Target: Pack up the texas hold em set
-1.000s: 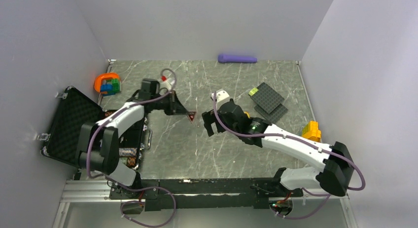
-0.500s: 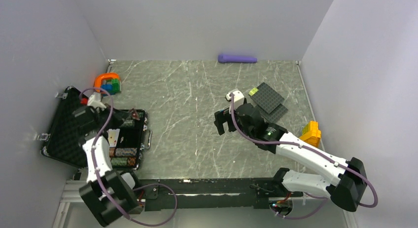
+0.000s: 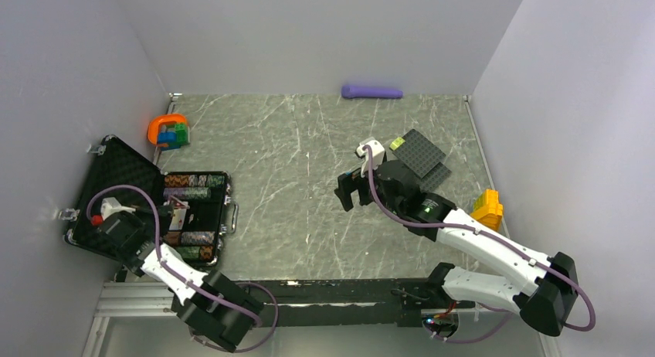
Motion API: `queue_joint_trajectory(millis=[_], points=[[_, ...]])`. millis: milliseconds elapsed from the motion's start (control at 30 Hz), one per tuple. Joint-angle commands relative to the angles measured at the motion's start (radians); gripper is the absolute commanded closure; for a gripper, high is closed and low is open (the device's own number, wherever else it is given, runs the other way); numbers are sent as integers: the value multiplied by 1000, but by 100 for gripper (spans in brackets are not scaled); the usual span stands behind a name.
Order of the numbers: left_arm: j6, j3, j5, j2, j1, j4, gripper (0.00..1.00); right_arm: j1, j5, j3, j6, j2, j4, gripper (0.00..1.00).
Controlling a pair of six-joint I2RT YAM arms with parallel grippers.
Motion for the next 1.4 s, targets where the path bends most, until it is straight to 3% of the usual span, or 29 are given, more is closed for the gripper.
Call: queue_joint_trajectory(millis=[0,267,500,900,1100,1367], points=[[-76,-4,25,9,54,120,100,-3,-26,54,6,-11,25,0],[-56,20,79,147,117,117,100,-2,-14,65,42,-17,-10,0],[-40,27,36,126,123,93,100,-3,-7,51,46,-32,-29,0],[-9,56,-46,79,122,12,59,-2,3,31,37,-56,-49,0],[12,73,-88,40,122,-32,46,-3,7,28,38,-63,-52,0],[44,119,-193,-26,76,-116,37,-3,1,26,36,-59,-46,0]])
